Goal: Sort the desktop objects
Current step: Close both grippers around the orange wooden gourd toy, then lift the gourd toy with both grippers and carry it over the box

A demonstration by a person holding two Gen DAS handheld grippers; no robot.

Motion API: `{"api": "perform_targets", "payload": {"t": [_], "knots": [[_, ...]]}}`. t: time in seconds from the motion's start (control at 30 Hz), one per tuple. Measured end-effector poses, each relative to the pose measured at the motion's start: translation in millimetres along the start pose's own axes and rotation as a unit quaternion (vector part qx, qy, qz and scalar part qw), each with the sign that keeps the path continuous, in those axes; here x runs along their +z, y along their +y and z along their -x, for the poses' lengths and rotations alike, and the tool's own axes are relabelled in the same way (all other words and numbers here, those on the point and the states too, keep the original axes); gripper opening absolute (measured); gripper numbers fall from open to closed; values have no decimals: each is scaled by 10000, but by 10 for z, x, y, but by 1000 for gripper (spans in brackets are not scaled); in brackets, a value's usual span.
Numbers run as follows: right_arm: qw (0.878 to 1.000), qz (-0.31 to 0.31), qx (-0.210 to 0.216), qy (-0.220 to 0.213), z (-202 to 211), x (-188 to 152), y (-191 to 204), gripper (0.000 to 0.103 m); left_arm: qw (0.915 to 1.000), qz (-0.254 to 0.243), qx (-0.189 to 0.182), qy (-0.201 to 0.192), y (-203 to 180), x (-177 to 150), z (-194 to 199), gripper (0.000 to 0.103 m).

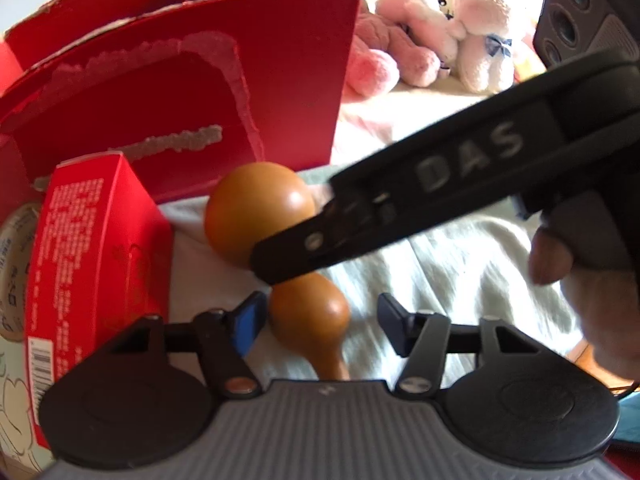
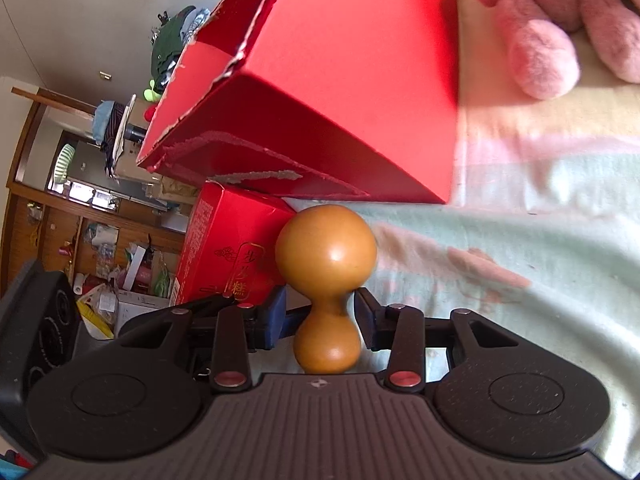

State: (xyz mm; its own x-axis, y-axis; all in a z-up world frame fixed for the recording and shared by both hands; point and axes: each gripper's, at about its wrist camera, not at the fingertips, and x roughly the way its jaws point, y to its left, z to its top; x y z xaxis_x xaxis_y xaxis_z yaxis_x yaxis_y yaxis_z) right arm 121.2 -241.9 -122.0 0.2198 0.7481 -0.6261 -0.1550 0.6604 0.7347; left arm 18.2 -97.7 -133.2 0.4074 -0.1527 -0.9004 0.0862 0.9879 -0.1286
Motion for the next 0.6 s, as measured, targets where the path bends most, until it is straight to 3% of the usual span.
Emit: {"api": "perform_targets", "payload": {"t": [0.23,0.6], "knots": [[9997,156,-196,-50,26,0,5,41,9999,-158,-25,31,25,53,-21,37],[9970,-296,-482,-534,574,-195,-237,35,9936,-966,-560,-142,-319,183,43,37]]}}
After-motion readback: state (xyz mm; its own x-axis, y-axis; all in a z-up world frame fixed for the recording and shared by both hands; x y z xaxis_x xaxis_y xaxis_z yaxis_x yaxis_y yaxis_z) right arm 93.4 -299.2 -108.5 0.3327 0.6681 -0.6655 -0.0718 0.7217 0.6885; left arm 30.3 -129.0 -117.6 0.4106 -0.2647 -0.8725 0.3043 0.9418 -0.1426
